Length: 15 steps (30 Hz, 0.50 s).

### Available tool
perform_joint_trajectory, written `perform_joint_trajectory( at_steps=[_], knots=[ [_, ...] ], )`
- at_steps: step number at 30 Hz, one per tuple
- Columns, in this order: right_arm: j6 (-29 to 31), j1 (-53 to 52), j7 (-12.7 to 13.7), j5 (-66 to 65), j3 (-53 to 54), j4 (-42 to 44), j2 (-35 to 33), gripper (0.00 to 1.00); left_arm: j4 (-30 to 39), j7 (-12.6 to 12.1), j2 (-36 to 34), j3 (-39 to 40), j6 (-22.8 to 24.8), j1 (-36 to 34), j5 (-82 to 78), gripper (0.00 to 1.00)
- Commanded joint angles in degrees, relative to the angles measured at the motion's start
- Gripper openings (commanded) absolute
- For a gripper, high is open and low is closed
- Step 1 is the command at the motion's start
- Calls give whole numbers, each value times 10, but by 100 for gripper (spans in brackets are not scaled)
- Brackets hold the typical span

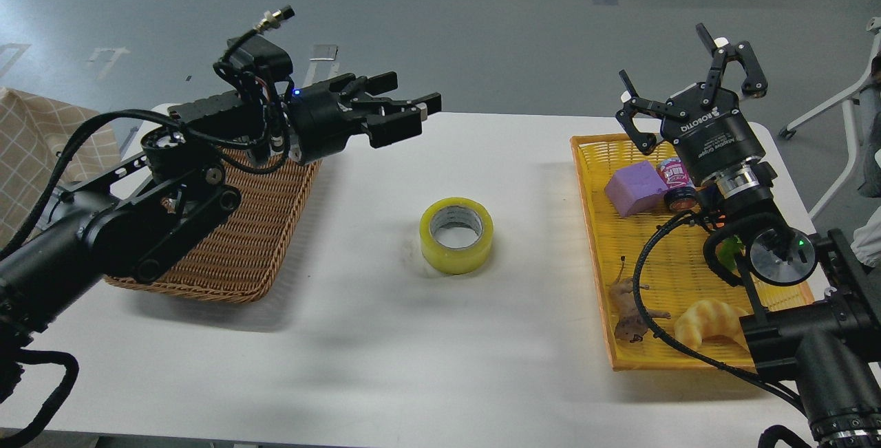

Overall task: Place and transfer tape with both arms
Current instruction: 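Reach the left gripper over the wicker basket toward the tape roll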

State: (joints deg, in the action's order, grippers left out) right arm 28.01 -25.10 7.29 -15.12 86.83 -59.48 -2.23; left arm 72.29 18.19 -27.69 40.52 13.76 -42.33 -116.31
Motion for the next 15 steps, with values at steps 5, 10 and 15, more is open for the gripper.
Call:
perform_joint_trajectory(
  at_steps=[5, 10, 15],
  knots=[
    [0, 8, -3, 1, 6, 6, 0, 100, -17, -69, -1, -108, 7, -43, -36, 98],
    [0, 11, -5, 1, 8, 7, 0, 100, -28, -74, 4, -151, 32, -70, -33, 98],
    [0, 15, -5, 1, 7, 6, 1, 100, -29, -103, 25, -151, 72, -69, -32, 98]
  ],
)
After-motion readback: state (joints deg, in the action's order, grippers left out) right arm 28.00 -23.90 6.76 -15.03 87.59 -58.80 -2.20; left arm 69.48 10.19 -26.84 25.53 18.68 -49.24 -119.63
